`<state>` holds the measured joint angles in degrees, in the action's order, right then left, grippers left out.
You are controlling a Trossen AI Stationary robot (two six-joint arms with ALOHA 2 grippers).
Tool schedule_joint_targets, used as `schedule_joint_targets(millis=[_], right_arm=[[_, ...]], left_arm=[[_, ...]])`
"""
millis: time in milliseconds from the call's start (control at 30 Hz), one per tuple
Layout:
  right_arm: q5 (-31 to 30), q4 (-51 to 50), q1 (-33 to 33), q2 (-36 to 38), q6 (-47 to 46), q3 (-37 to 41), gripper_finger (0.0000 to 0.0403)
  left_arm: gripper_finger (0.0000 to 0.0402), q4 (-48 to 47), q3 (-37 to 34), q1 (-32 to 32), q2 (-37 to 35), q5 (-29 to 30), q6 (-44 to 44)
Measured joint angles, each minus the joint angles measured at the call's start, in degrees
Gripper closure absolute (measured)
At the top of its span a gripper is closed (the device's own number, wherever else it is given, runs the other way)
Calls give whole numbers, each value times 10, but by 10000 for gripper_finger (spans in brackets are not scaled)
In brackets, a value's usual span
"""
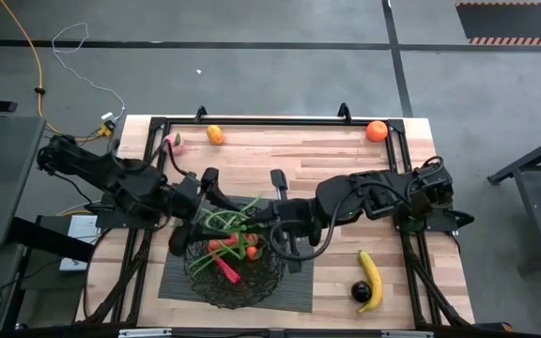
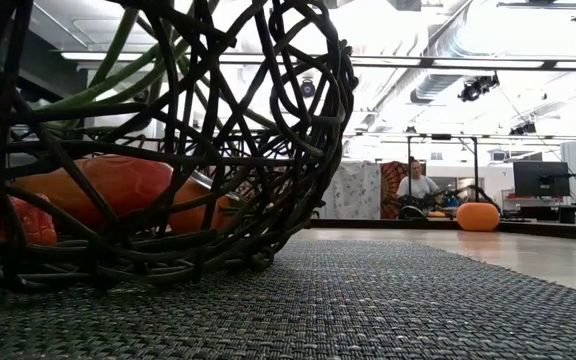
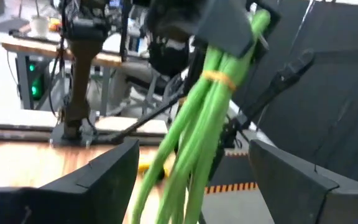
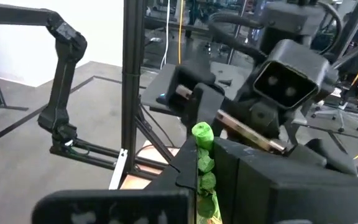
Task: Build produce basket
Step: Put the green string beans into the black wire basket
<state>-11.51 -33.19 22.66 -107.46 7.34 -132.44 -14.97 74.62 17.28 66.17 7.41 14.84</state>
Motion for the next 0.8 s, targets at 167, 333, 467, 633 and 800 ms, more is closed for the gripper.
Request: schedule_joint_targets(millis=[167,333,467,633,800], right_arm=[[9,0,-3,0,-14,0,400],[9,17,-3,0,-10,0,400],[-2,46,-3,1,7,0,400],[-4,82,-3,24,21,0,400],[-16,89,-5,46,36,0,400]], left_arm=[[110,22,0,-6,36,-3,-6],[110,30,0,-9,54,-23,-2],[110,27,0,-9,66,-24,-24],[112,28,0,-9,67,-24,-30],[113,48,0,-17,67,-24,-46]])
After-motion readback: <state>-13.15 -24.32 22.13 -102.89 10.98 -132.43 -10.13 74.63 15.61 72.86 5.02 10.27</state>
